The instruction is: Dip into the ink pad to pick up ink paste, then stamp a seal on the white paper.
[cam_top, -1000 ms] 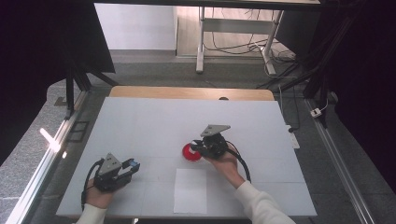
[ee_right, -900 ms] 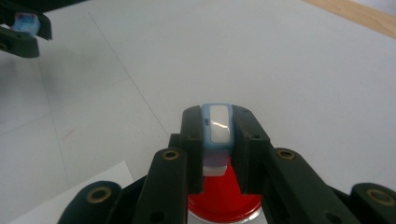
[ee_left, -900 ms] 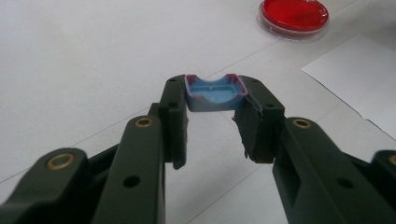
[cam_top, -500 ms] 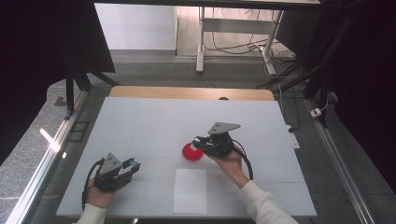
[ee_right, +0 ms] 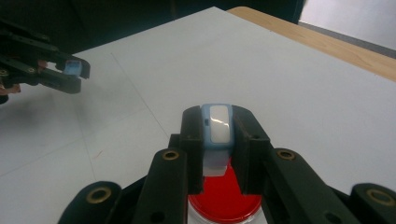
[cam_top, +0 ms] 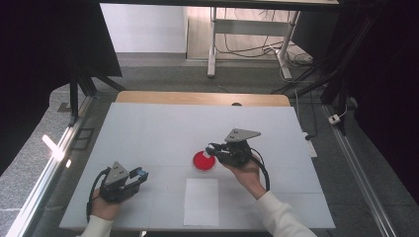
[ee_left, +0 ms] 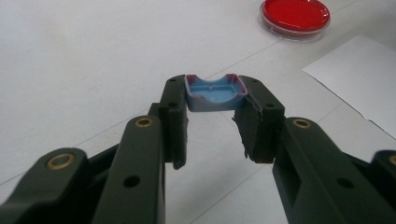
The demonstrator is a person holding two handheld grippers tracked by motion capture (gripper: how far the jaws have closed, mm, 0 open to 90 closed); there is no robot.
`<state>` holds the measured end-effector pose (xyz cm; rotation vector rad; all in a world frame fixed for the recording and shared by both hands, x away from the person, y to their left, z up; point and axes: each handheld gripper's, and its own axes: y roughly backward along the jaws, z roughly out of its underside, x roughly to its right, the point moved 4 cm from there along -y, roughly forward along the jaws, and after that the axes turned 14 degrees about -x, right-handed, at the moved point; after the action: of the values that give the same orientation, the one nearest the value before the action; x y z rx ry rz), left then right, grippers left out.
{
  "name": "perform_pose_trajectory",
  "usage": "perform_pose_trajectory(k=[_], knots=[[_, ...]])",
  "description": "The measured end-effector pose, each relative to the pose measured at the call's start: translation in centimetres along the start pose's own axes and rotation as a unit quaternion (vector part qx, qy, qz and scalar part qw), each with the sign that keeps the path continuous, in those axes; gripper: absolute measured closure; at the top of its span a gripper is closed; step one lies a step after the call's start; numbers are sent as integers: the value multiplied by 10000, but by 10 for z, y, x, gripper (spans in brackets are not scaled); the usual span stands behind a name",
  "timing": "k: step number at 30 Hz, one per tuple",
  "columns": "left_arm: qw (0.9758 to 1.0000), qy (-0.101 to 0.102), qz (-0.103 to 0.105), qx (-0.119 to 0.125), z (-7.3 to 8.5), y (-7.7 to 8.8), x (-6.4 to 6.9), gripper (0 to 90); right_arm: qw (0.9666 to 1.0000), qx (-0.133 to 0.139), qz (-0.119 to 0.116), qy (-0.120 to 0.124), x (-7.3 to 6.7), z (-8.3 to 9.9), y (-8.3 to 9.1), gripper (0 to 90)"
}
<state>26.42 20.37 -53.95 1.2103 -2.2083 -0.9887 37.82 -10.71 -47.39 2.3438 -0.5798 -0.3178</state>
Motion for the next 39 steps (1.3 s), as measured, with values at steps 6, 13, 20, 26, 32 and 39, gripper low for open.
perform_pose_trajectory(k=[6, 13, 20, 26, 32, 39], knots=[[10000, -20, -3, 4, 0, 0, 1, 646, 9999, 127, -14, -23, -1, -1, 7, 759], [10000, -25, -17, -13, 0, -1, 0, 646, 9999, 140, -49, 17, -4, -2, 12, 758], [10000, -41, 7, -6, -1, -1, 1, 646, 9998, 162, -149, 0, -8, -1, 16, 758], [10000, -40, 8, -14, -1, -2, 1, 646, 9998, 147, -157, 45, -11, 2, 21, 759], [10000, -43, 1, -13, -1, -2, 1, 646, 9996, 138, -213, 99, -17, 4, 23, 758], [10000, -39, 5, -11, -1, -2, 0, 646, 9994, 105, -311, 120, -22, 7, 25, 758]])
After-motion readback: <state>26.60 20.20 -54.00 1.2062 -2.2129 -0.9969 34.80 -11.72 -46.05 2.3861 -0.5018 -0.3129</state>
